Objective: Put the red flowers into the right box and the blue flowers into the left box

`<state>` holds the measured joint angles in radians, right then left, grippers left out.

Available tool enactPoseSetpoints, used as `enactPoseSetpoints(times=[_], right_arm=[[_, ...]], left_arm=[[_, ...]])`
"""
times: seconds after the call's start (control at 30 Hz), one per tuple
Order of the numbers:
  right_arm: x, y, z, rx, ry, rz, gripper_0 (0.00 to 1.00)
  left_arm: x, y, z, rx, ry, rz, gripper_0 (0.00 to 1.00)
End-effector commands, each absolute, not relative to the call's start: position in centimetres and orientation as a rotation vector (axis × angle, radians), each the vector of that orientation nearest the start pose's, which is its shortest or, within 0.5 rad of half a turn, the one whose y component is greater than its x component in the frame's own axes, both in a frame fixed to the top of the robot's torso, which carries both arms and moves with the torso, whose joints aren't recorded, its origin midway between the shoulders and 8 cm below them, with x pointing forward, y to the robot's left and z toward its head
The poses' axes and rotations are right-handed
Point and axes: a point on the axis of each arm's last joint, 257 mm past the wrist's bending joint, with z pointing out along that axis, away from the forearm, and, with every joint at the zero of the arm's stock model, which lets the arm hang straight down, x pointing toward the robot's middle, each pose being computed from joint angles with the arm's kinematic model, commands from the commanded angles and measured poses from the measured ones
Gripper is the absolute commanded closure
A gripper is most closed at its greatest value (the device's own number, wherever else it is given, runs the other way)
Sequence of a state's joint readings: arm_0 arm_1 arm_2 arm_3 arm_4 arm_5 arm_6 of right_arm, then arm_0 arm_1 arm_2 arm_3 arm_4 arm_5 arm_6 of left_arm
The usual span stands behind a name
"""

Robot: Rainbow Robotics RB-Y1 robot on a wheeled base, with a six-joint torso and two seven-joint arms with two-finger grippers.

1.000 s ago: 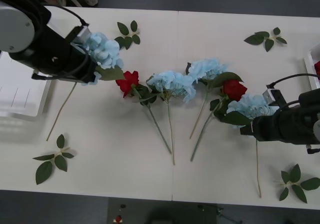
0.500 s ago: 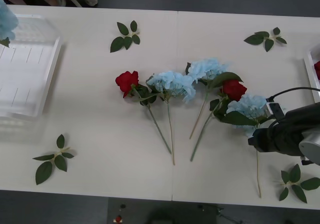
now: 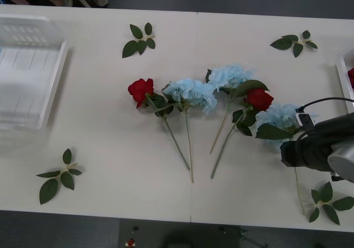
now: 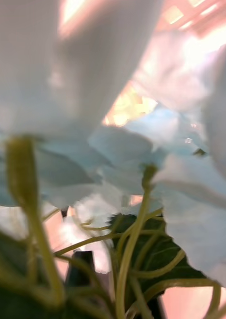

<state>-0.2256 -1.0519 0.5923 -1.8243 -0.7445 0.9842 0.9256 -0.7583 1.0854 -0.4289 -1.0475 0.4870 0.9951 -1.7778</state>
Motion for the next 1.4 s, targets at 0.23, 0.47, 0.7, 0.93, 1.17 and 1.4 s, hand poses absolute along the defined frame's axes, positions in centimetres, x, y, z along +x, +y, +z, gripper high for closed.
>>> enactPoseSetpoints(times=[0.23,0.47,0.7,0.93,1.17,1.4], right_arm=[[46.6,-27.5,-22.9,-0.217,2.417,0.357,1.0],[47.4,-20.6,-13.1,-0.399,2.184,0.655,1.0],[48.4,-13.8,-6.6,-0.57,1.925,0.83,1.0],[48.7,-5.8,0.5,-0.568,1.654,1.121,1.0],[49.7,-2.7,3.2,-0.477,1.549,1.251,1.0],[48.9,0.3,4.9,-0.446,1.467,1.361,1.0]], left_arm=[[59.2,58.9,-8.7,0.382,2.285,0.852,0.07],[59.0,58.3,-8.8,0.389,2.297,0.793,0.0],[59.3,56.2,-8.1,0.416,2.288,0.687,0.0],[58.2,41.7,-3.4,0.489,2.235,0.006,0.0],[53.8,28.7,-2.9,0.48,2.154,-0.723,0.0],[48.1,20.6,-5.9,0.643,1.986,-0.972,0.0]])
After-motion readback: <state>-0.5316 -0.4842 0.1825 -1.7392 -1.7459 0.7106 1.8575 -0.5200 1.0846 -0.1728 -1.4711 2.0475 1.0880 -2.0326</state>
